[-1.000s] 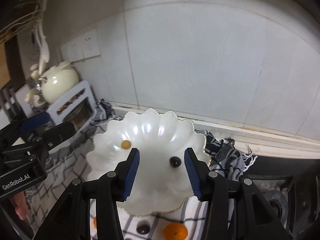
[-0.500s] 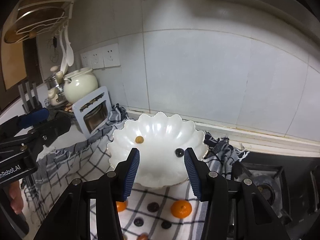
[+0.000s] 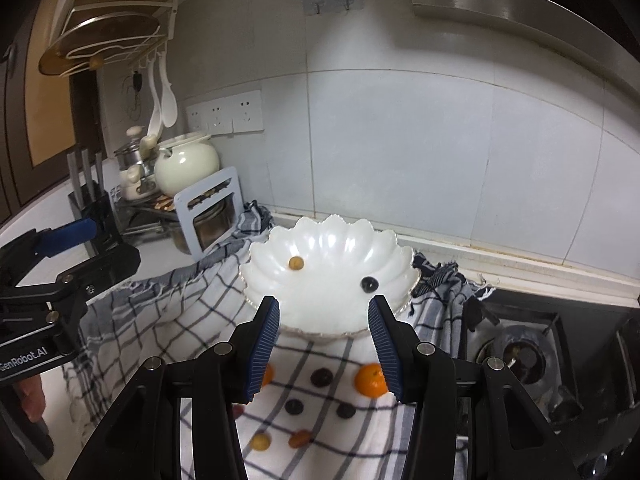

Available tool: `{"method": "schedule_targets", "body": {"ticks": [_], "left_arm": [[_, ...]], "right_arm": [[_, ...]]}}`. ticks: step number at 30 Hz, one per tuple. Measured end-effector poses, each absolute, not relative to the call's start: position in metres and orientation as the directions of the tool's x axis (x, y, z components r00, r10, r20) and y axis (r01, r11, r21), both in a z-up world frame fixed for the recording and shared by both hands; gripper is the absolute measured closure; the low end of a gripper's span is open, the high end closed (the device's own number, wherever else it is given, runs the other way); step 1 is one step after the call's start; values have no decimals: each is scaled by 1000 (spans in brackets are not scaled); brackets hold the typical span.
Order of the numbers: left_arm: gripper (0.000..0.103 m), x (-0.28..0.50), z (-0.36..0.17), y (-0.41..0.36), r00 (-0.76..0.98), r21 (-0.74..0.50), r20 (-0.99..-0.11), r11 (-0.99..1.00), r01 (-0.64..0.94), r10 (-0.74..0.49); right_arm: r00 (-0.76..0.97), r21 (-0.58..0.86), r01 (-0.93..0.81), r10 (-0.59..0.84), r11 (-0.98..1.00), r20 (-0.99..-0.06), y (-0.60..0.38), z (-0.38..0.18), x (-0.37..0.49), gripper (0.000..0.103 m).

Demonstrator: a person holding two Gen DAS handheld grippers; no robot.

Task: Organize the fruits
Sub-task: 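Withdraw both tools from the bowl back over the cloth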

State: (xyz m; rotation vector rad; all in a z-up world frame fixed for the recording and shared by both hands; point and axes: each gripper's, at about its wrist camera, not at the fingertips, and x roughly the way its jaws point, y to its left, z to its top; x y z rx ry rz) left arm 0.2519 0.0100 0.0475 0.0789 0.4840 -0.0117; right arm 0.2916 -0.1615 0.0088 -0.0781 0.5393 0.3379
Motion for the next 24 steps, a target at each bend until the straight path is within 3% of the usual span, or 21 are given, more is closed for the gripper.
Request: {"method": "schedule_targets", "body": {"ticks": [24], "left_arm": [[25, 224, -15, 3, 806, 75, -592, 994, 81, -21]], "right_arm": [[735, -14, -393, 305, 919, -606, -159, -50, 251, 55]]}}
